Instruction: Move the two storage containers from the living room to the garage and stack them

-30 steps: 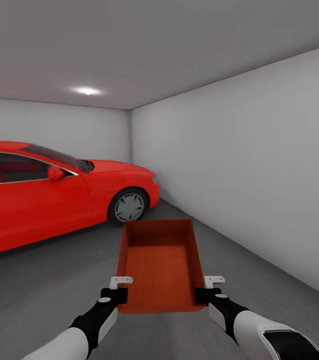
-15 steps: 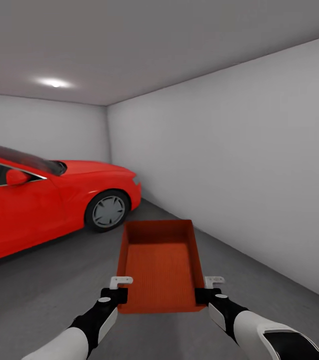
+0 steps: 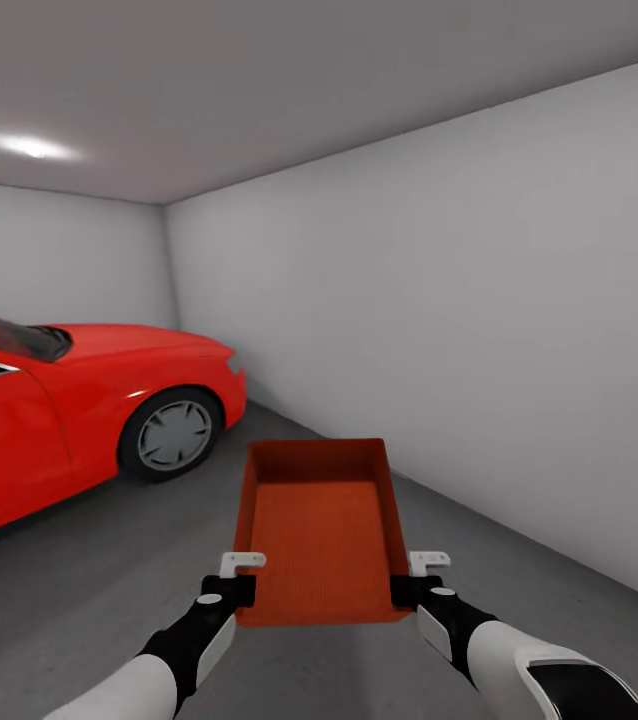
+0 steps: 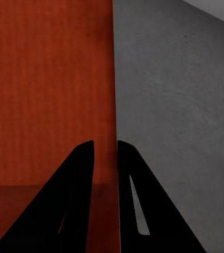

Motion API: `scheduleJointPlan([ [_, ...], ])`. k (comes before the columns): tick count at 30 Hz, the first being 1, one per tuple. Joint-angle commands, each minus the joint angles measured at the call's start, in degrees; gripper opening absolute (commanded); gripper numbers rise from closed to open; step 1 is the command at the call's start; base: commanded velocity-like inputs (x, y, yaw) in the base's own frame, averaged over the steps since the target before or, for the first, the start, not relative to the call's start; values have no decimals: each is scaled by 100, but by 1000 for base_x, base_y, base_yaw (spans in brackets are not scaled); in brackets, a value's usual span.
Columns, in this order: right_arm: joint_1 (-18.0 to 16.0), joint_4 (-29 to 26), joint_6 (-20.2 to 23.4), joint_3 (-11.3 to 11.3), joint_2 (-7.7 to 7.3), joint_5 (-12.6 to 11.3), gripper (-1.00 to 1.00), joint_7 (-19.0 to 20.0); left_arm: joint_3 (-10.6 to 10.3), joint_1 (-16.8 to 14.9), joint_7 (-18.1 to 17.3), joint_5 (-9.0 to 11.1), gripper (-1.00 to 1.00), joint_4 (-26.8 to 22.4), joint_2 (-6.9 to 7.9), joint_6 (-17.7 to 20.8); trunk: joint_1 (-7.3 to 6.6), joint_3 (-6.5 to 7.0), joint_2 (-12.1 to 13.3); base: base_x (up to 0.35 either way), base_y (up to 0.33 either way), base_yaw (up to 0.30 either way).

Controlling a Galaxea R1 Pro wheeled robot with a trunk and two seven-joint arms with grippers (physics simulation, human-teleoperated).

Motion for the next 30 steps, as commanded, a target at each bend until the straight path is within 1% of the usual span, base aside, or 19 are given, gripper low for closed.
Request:
scheduleJointPlan([
  [1, 0, 25, -21, -125, -7, -50, -100, -239, 117, -4, 86, -82, -100, -37, 9, -1, 4, -2, -4, 218, 3, -274],
  [5, -1, 25, -20, -125, -5, -50, -100, -239, 109, -4, 86, -86, -100, -38, 9, -8, 4, -2, -4, 102, 1, -288],
  [30, 0, 25, -16, -125, -4, -50, -100, -239, 105, -4, 86, -87, -100, -38, 9, -10, 4, -2, -4, 2, 0, -294],
])
